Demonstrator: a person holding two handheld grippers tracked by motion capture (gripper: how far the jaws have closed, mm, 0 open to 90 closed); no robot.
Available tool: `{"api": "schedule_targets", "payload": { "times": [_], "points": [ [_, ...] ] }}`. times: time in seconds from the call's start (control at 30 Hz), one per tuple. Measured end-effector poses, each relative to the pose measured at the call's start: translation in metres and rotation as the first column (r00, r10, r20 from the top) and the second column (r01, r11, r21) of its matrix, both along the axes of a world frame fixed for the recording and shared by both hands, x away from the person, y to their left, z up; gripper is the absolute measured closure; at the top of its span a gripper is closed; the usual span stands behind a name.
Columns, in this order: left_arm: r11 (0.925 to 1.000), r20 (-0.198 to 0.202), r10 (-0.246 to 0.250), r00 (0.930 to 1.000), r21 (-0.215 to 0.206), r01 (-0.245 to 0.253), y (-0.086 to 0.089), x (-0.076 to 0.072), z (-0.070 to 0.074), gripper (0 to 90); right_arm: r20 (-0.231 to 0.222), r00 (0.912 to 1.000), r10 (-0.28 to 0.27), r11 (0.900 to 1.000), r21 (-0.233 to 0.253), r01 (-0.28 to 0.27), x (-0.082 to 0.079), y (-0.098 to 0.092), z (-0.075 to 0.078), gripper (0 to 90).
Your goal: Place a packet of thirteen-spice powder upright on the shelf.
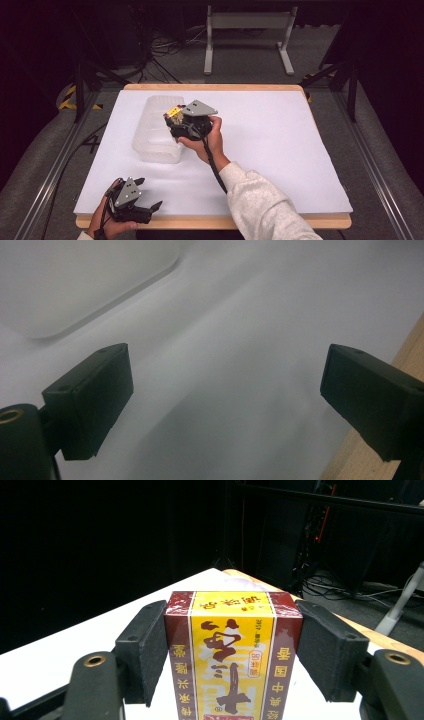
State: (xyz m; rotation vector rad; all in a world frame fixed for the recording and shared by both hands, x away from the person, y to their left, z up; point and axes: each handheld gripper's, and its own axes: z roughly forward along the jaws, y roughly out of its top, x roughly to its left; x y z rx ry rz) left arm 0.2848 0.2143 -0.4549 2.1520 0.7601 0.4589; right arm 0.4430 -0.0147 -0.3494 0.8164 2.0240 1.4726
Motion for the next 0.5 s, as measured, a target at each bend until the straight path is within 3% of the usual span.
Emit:
{"api": "schedule_targets", "payload": {
  "times": [0.37,0.5],
  "points": [
    [1.0,0.0,-0.007,1.0,-0.003,0.007,0.0,0.0,0.0,7.3,0.015,0.9965,-0.083,0.997,0.008,0.083,0.002,0.023,-0.003,32.6],
    [1.0,-0.002,-0.009,1.0,-0.004,0.009,0.0,0.0,0.0,7.4,0.003,0.9942,-0.107,0.993,0.039,0.107,0.0,0.029,-0.006,32.6]
  ]
}}
